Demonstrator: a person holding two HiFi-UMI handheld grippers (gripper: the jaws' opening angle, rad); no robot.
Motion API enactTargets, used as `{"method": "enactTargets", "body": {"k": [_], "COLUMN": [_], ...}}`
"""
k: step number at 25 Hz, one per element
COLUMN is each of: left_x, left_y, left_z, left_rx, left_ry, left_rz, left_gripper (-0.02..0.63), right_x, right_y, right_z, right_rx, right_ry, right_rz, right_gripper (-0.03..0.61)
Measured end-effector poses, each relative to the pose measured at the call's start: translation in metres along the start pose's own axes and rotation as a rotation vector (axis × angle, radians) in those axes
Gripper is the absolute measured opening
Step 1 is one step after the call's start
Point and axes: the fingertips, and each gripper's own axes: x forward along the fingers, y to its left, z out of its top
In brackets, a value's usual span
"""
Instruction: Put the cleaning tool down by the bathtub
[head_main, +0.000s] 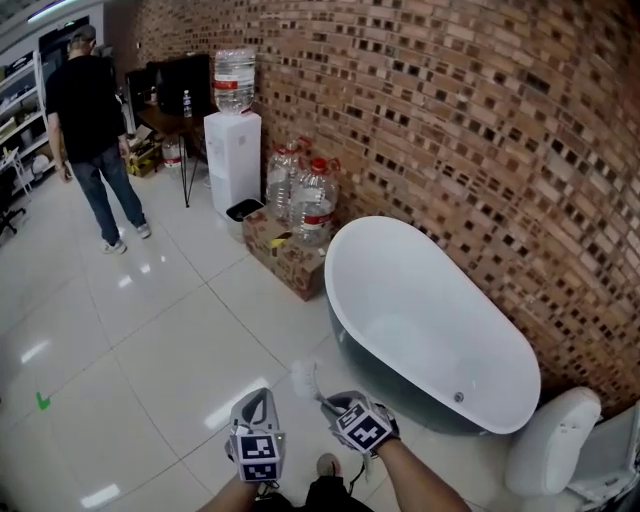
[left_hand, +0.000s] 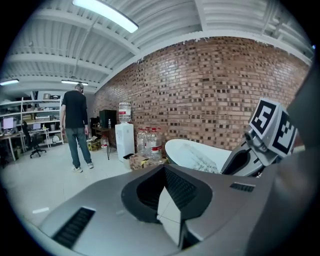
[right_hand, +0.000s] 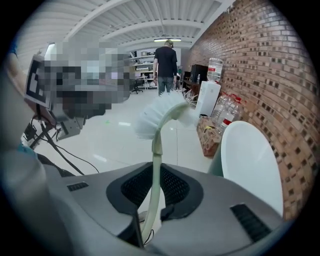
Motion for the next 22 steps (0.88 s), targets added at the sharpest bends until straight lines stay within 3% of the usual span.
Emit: {"method": "enactTargets", "body": {"k": [3,6,13,18,22], "left_x": [0.022,0.054,0.110,0.154,0.215], "left_y": [-0.020,-0.042,-0.087,-0.102,-0.106], "left_z": [-0.012,-0.020,-0.050,-0.153,-0.235], "left_rx": [0.009,-0.034,-0.086,-0.081,-0.043], "left_ry": [0.026,0.048,0.092,0.196,0.217], "left_rz": [0.007,0.027,0.015,-0.047,-0.074], "left_gripper": [0.005,0.005,0.005,0.005,0.005], "right_x": [0.008,0.016,0.054,0.136,0.209], "right_y": [-0.024,-0.054,-0.134,-0.143,-0.164], "right_z": [-0.027,-0.058,-0.128,-0.193,-0.220], "right_rx": [-0.006,-0.043,-0.174,-0.226,-0.217], "right_ry": [0.027,0.070,0.182,0.230,0.209], "right_rz": [0.003,-0.003,-0.114,-0.147,-0.160], "right_gripper": [0.064,0.064,0.064,0.065,0.065]}}
